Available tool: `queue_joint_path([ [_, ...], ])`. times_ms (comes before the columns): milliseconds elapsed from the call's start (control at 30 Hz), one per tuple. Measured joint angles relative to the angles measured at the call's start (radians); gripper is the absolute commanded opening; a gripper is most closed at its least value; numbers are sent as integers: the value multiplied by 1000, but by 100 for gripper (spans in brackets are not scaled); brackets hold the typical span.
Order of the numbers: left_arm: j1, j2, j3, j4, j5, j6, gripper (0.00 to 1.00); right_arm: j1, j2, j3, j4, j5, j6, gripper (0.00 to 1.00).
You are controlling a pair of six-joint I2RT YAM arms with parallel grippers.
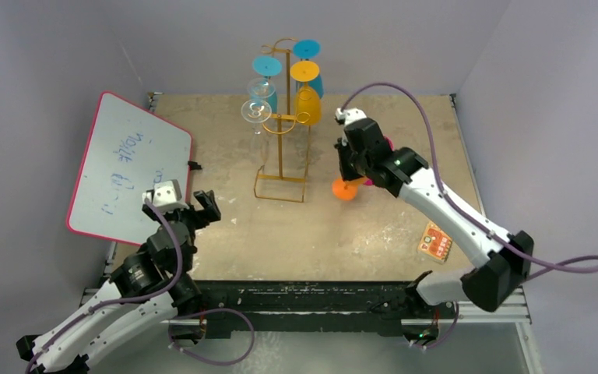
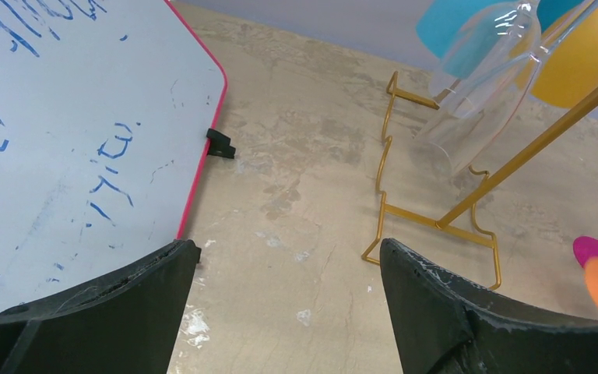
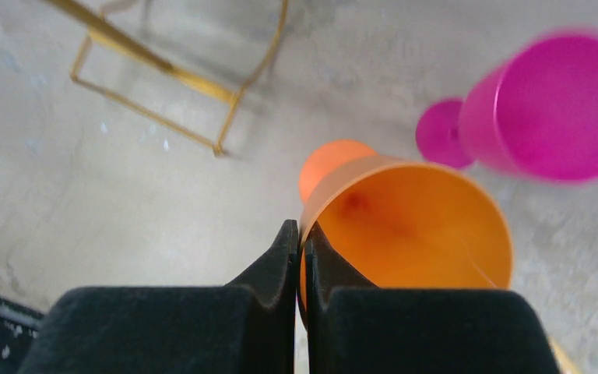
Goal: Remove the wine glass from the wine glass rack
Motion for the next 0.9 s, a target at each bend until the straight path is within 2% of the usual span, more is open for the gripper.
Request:
queue_joint_path([
  [167,0,5,0,0,-5,0,90,-1,-198,-251,-39,21,101,0],
  [267,0,1,0,3,-14,0,90,-32,-276,-311,-90,68,153,0],
  [333,0,-3,0,5,-19,0,90,-106,-296,-312,-91,81,166,0],
  [500,0,6,0,5,-18,0,90,-354,-261,-314,-45,103,161,0],
  [600,0,27,0,3,-18,0,90,-431,-226,-315,-10,98,141,0],
  [700,0,41,0,3,-18,0,90,-472,-184,-310,34,85,111,0],
  [900,0,39,0,0,-11,0,91,-476,-59,-222,90,39,46,0],
])
